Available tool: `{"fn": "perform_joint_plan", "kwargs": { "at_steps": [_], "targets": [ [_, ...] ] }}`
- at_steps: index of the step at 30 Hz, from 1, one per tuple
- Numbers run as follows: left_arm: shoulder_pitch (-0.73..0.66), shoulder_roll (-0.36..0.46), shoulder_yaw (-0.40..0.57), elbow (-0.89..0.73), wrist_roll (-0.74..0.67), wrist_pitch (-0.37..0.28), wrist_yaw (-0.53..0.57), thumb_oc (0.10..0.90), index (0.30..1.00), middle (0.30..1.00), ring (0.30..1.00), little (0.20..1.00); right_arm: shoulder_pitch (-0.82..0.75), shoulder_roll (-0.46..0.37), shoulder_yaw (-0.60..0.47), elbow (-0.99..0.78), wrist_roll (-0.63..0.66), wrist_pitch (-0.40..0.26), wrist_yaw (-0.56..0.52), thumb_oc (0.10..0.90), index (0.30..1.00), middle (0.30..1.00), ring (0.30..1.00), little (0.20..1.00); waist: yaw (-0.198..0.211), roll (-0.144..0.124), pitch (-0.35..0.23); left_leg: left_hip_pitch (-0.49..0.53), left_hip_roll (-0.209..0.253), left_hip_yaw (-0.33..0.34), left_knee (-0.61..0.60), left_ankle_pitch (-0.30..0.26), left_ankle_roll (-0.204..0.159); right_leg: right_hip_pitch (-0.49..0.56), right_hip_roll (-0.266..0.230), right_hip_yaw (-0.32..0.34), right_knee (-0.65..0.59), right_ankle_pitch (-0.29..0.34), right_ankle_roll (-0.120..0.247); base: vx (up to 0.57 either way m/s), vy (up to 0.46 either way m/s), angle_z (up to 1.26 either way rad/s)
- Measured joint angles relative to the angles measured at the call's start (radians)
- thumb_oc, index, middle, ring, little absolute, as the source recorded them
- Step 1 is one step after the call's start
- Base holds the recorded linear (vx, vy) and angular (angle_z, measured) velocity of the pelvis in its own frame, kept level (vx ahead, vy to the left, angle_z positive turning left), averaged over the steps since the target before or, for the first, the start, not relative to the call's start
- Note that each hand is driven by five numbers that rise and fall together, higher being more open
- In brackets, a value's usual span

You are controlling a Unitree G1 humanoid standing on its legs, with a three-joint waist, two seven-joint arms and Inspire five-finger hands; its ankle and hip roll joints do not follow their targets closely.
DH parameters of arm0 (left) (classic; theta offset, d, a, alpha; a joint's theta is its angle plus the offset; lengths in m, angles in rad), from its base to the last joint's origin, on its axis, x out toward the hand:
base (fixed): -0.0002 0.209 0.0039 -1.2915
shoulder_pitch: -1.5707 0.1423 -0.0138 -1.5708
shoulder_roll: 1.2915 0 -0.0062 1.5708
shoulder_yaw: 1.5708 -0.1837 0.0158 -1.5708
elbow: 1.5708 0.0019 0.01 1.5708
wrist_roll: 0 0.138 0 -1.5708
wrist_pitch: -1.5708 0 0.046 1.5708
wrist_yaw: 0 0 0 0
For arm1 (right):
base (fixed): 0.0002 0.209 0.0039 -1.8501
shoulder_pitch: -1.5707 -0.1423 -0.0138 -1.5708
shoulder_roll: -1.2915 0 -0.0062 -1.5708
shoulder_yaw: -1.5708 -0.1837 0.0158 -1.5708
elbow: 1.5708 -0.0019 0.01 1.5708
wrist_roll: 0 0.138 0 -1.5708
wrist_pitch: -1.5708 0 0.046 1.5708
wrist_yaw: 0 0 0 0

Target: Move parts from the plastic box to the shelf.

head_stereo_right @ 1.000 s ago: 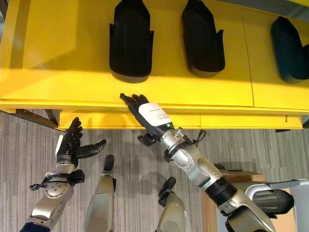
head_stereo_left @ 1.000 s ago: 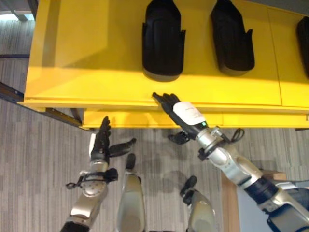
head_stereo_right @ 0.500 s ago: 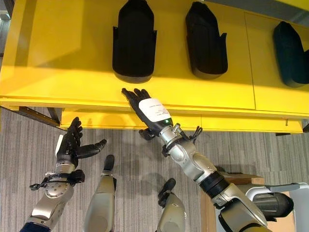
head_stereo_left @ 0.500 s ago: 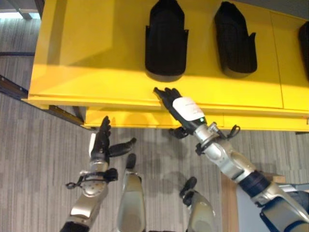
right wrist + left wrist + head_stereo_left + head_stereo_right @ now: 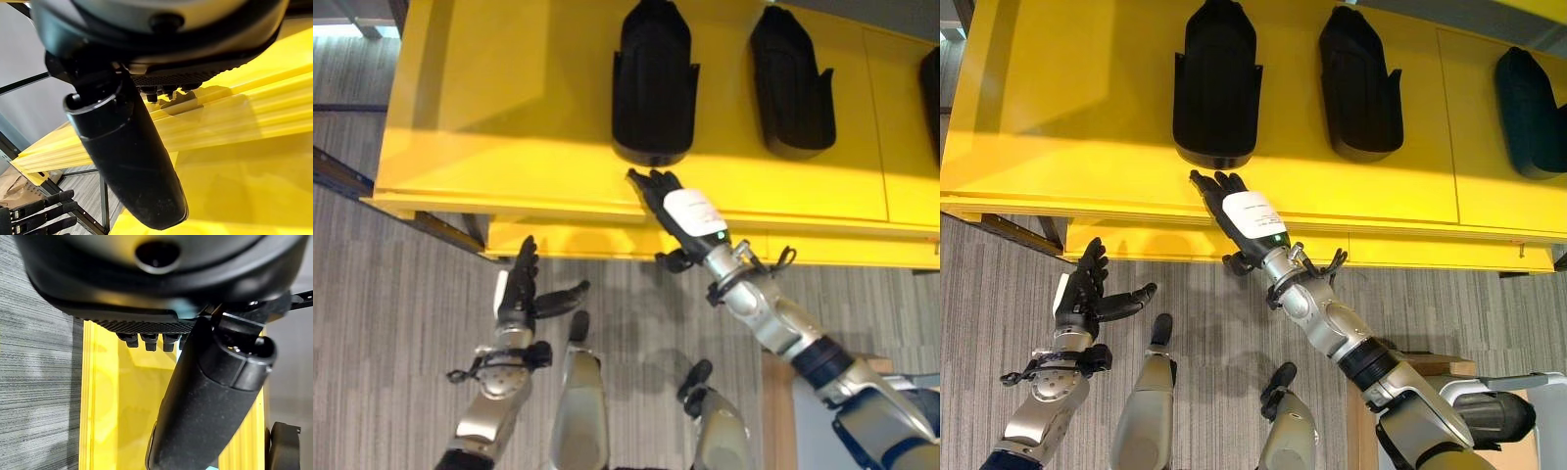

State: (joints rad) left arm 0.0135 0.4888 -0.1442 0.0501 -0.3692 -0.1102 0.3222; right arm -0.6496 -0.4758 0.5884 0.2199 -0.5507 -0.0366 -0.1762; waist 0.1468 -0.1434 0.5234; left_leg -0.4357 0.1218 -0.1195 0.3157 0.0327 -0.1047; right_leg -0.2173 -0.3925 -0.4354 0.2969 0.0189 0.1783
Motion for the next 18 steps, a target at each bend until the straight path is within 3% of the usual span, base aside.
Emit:
{"fn": "perform_joint_plan", "kwargs": {
  "at_steps": [18],
  "targets": [
    [-0.001, 0.0, 0.0, 0.001, -0.001, 0.0, 0.0, 0.9, 1.0, 1.0, 1.0, 1.0, -0.031, 0.022, 0.0, 0.055, 0.0, 0.006, -0.023, 0.9, 1.0, 1.0, 1.0, 1.0, 0.0, 0.0, 0.0, -0.006, -0.001, -0.002, 0.009, -0.002, 0.0, -0.002, -0.001, 0.001, 0.003, 0.0, 0.0, 0.0, 0.0, 0.0]
  ]
}}
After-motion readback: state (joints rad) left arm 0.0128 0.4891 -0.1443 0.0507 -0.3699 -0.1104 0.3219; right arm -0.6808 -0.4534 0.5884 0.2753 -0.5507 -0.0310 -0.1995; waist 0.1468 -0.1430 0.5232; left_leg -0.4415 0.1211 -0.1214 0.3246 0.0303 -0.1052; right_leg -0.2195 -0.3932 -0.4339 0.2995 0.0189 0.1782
